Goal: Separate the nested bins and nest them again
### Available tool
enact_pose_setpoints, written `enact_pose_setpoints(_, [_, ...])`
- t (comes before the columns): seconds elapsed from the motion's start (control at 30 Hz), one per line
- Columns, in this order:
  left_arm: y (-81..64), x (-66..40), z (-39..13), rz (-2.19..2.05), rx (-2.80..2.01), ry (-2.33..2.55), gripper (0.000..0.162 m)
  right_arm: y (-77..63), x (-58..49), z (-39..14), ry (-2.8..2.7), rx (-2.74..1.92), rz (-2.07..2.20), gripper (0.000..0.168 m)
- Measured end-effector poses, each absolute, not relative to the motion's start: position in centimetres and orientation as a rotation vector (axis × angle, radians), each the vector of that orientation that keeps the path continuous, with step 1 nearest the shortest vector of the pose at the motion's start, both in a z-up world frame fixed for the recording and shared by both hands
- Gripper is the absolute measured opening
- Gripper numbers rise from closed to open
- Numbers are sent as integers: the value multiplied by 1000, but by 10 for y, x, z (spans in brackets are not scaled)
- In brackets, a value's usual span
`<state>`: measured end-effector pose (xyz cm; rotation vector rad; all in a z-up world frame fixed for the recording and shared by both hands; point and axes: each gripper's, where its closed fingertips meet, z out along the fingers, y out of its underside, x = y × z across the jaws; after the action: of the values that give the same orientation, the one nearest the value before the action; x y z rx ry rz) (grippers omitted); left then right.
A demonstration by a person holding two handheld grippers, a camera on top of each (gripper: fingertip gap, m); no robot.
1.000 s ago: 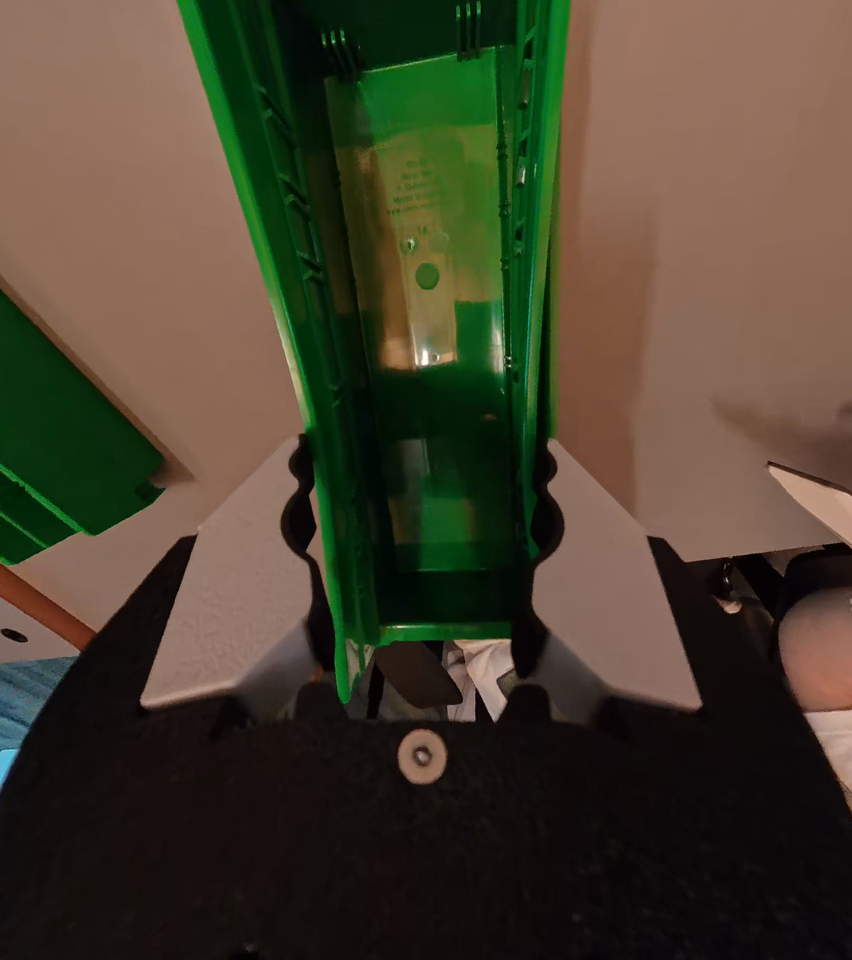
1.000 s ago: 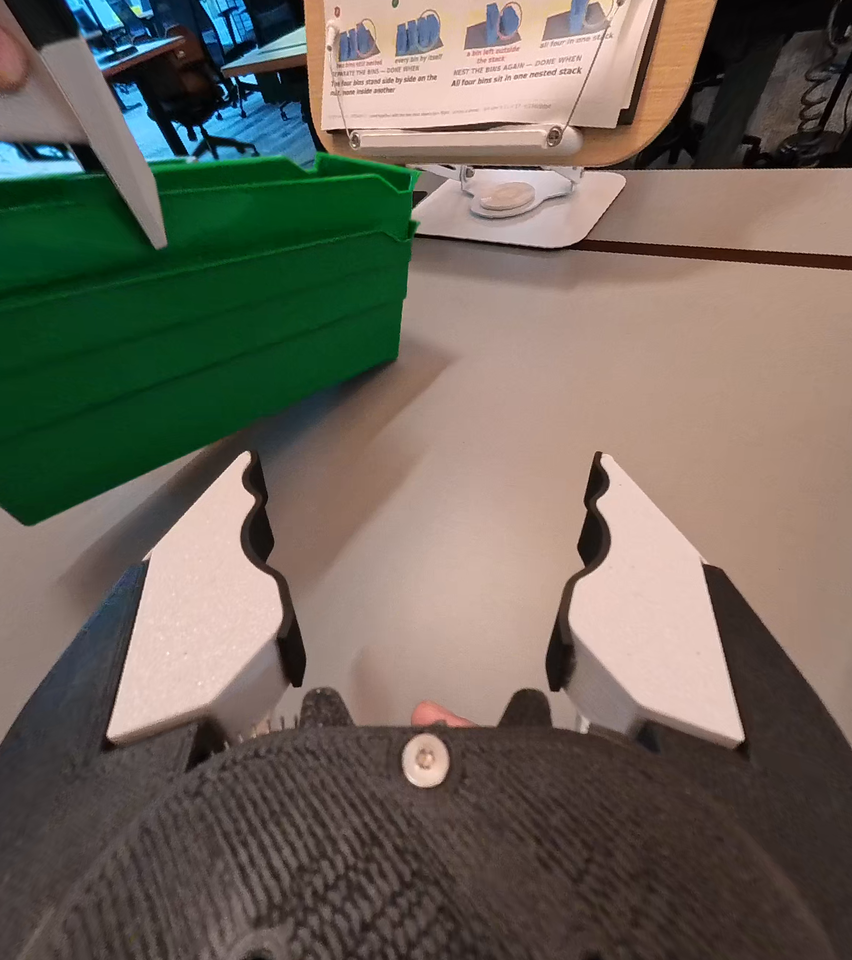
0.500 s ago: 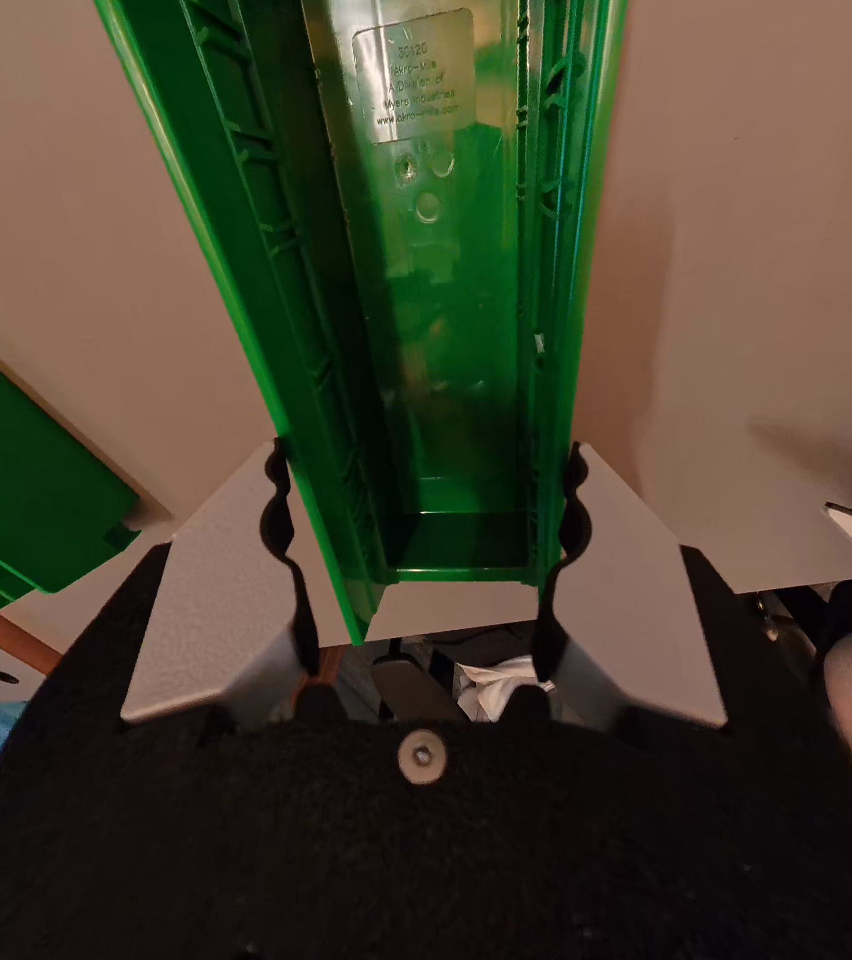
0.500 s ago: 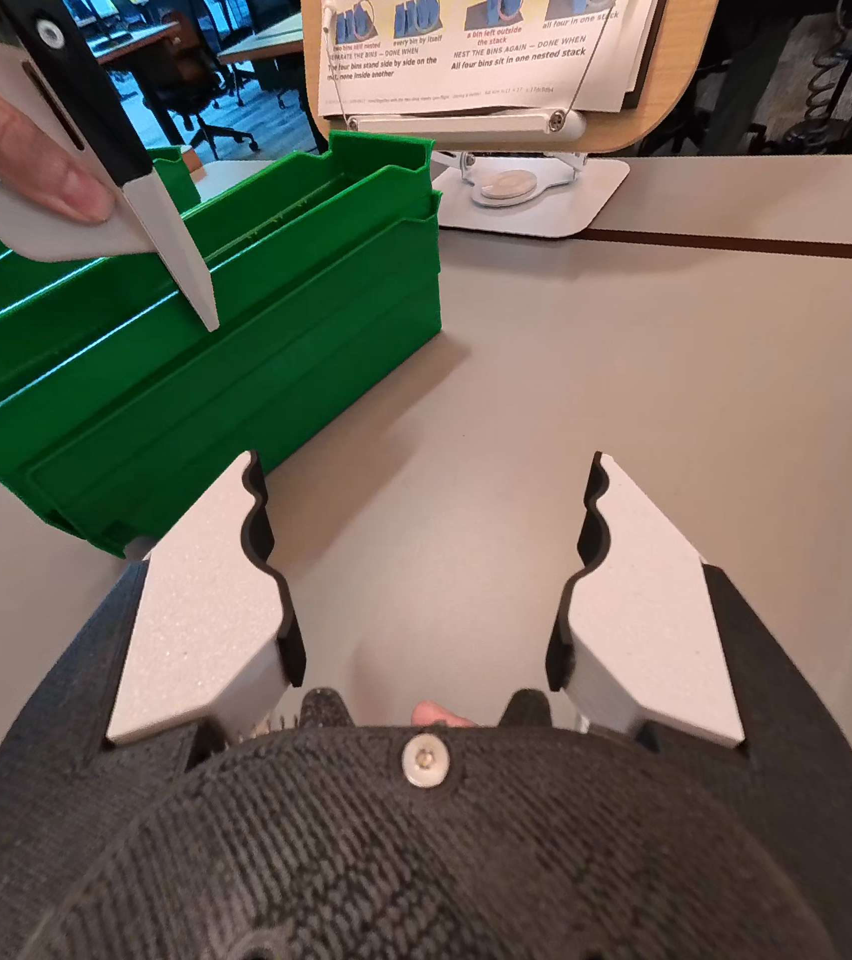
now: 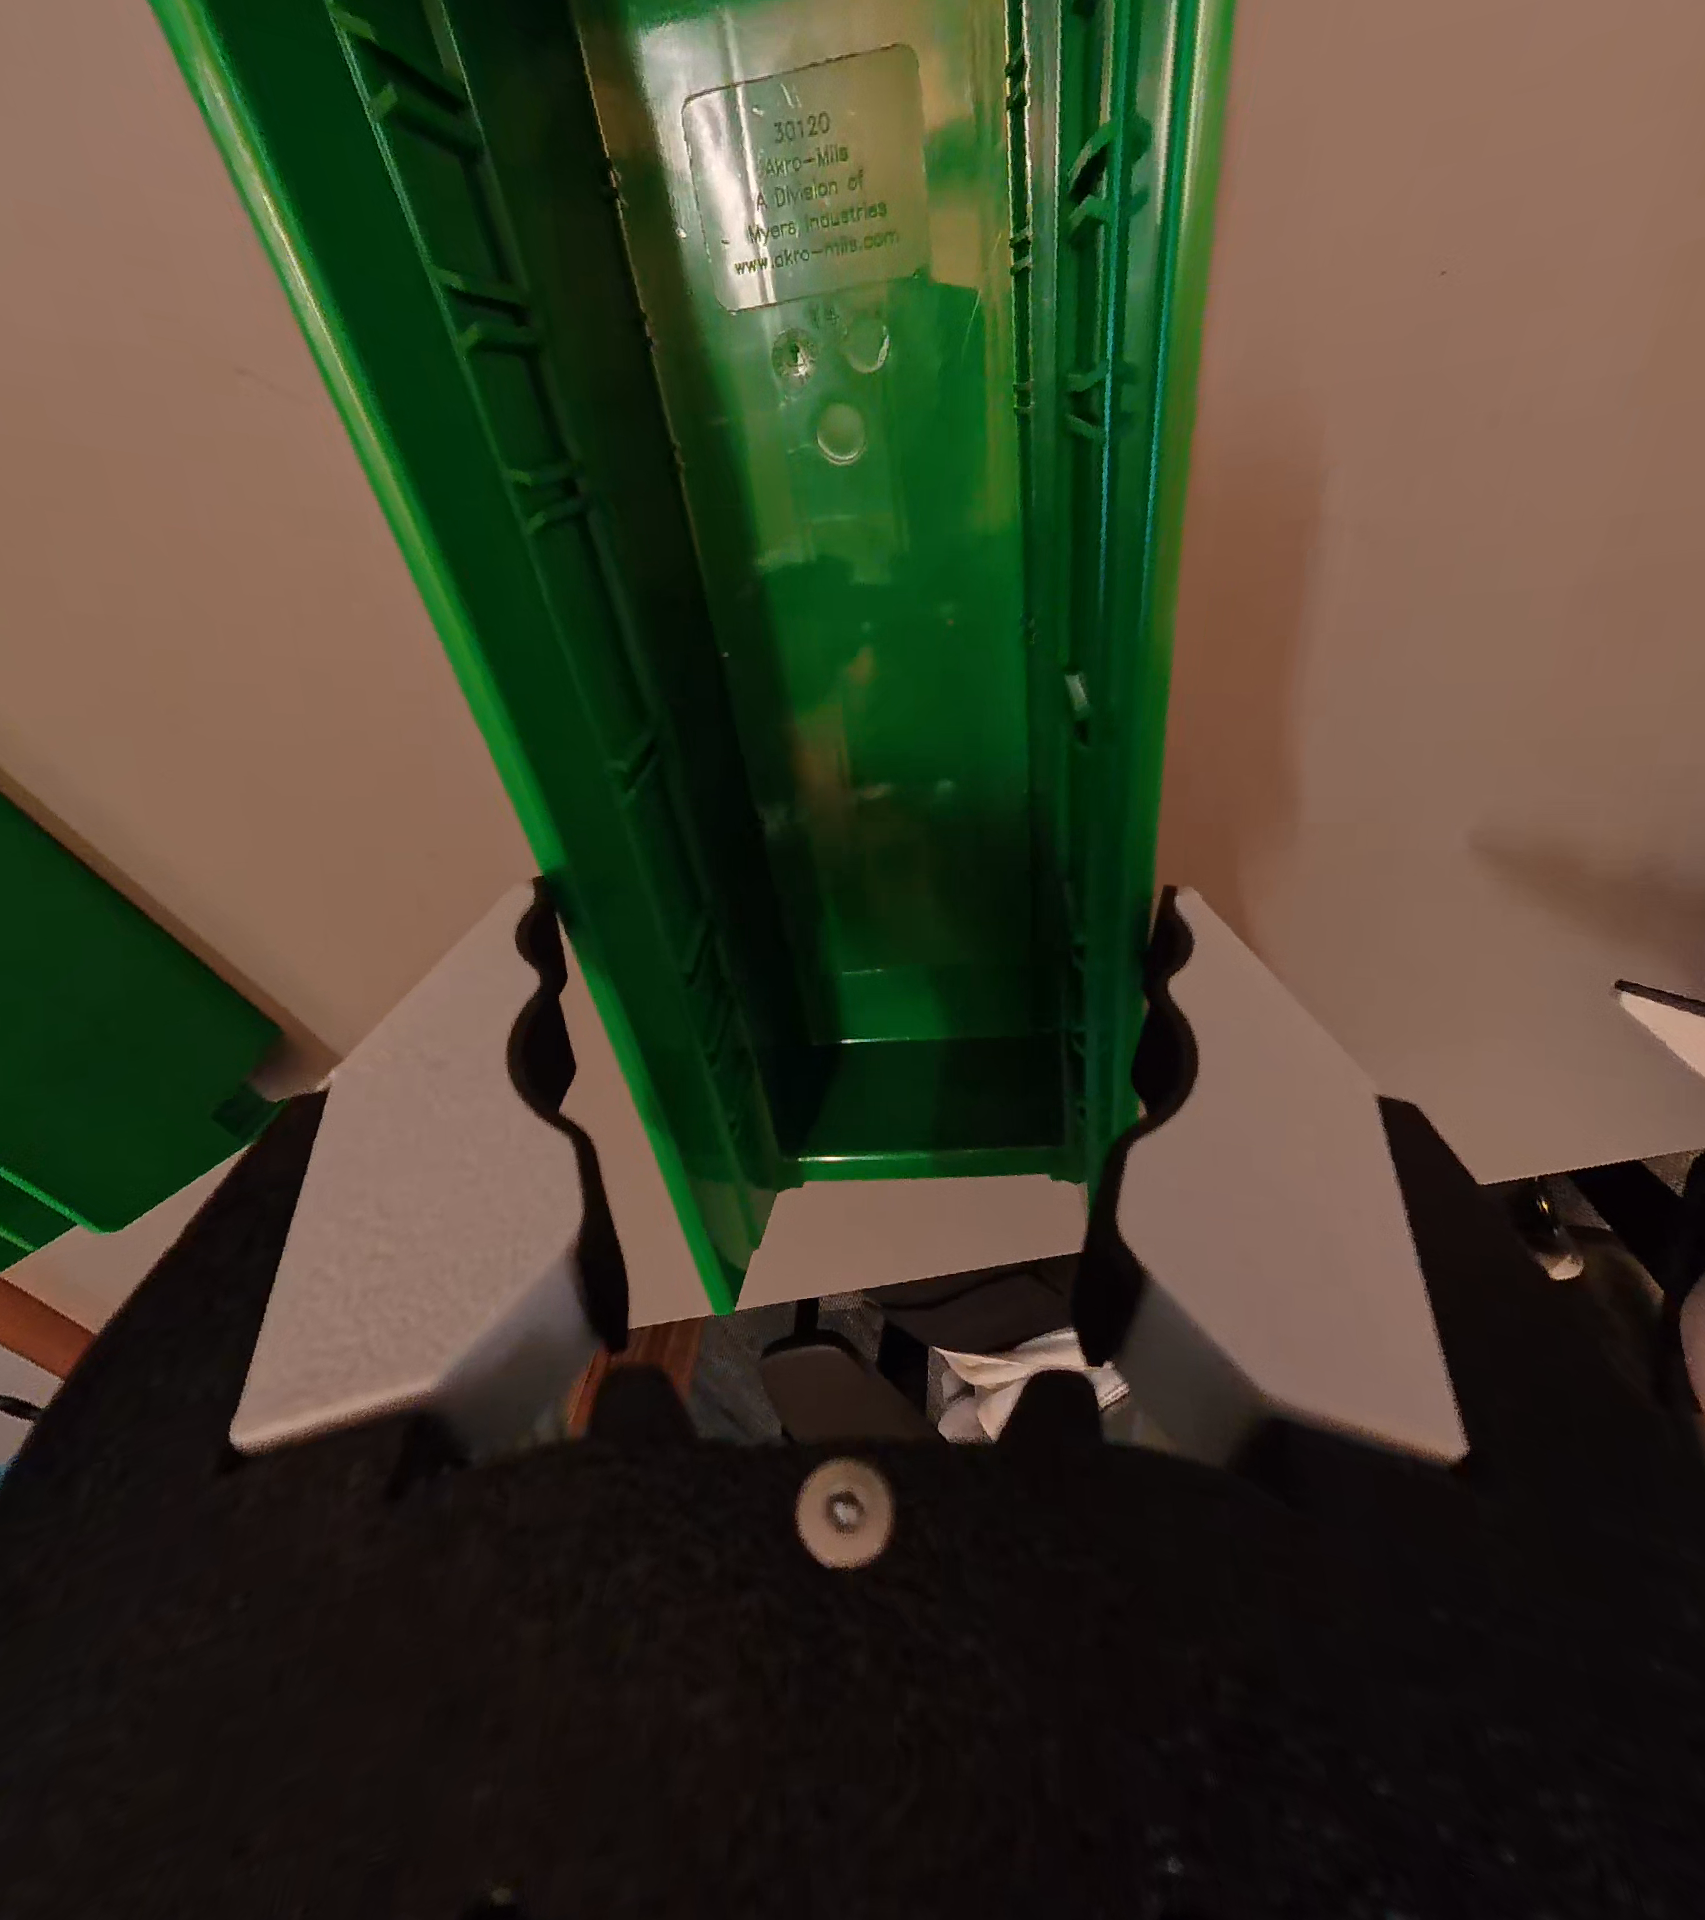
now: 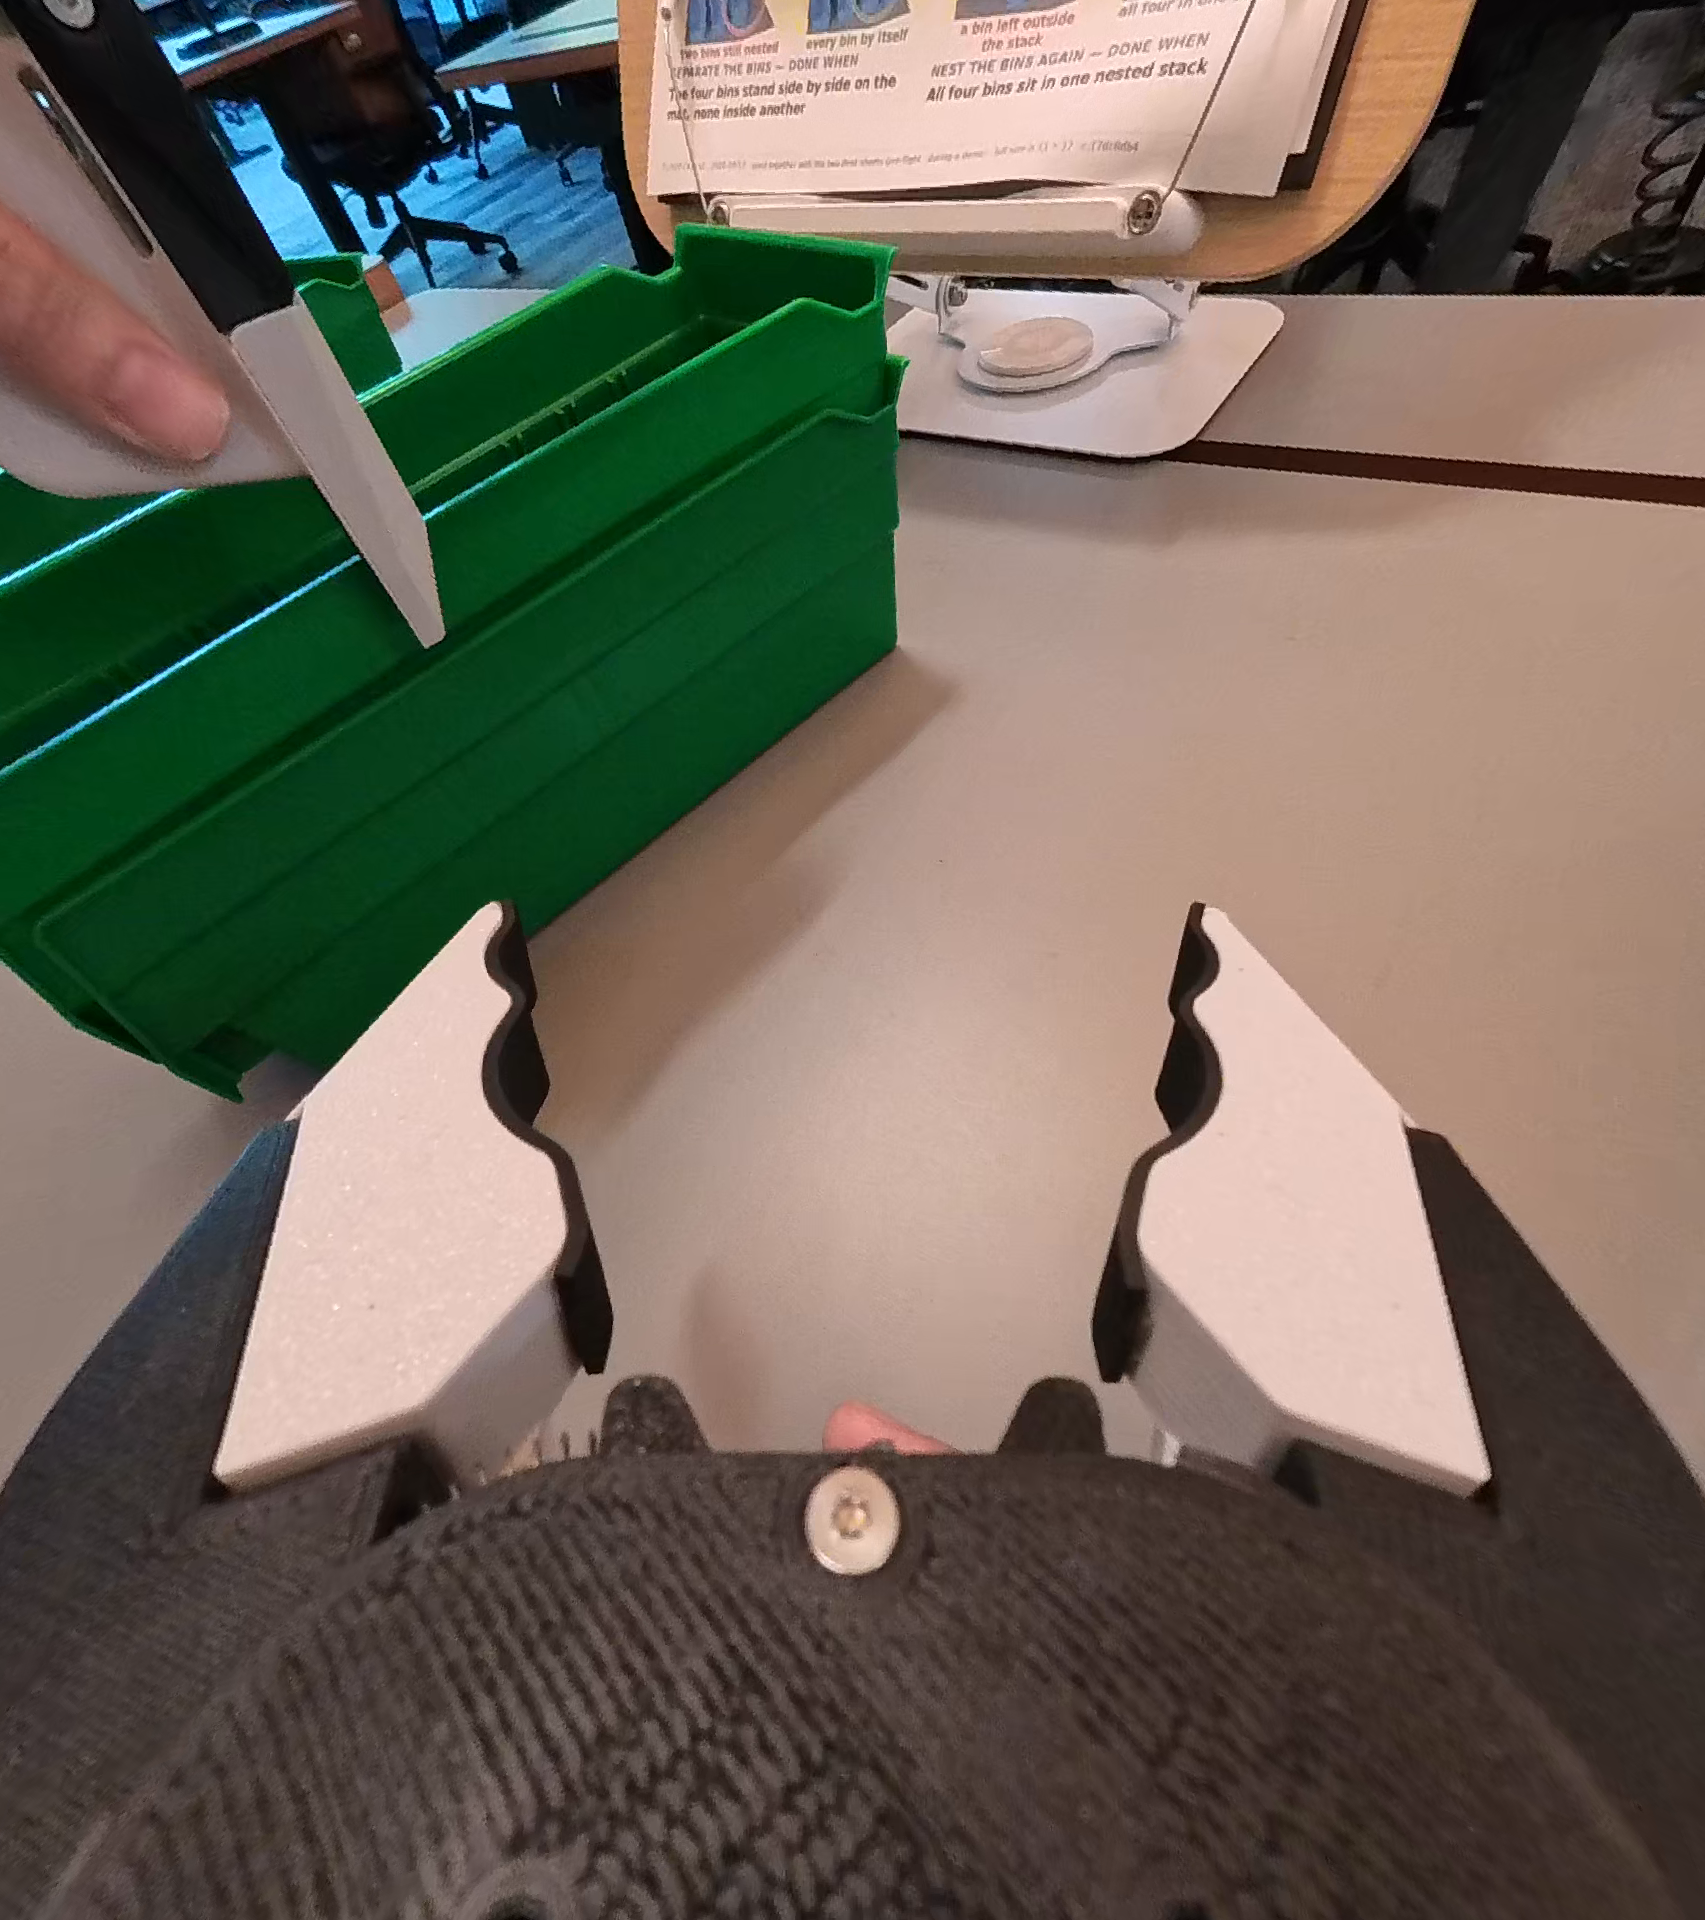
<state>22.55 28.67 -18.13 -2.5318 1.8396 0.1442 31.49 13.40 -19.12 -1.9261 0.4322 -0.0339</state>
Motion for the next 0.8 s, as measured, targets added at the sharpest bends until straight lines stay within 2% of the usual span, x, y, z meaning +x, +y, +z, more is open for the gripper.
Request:
enact_pose_setpoints(0.33, [287, 225, -183, 154, -2560, 1865, 112, 134, 314, -192, 432, -1929, -32, 121])
enact_pose_setpoints(0.8, [287, 226, -175, 198, -2615, 1863, 86, 129, 321, -187, 448, -1907, -35, 121])
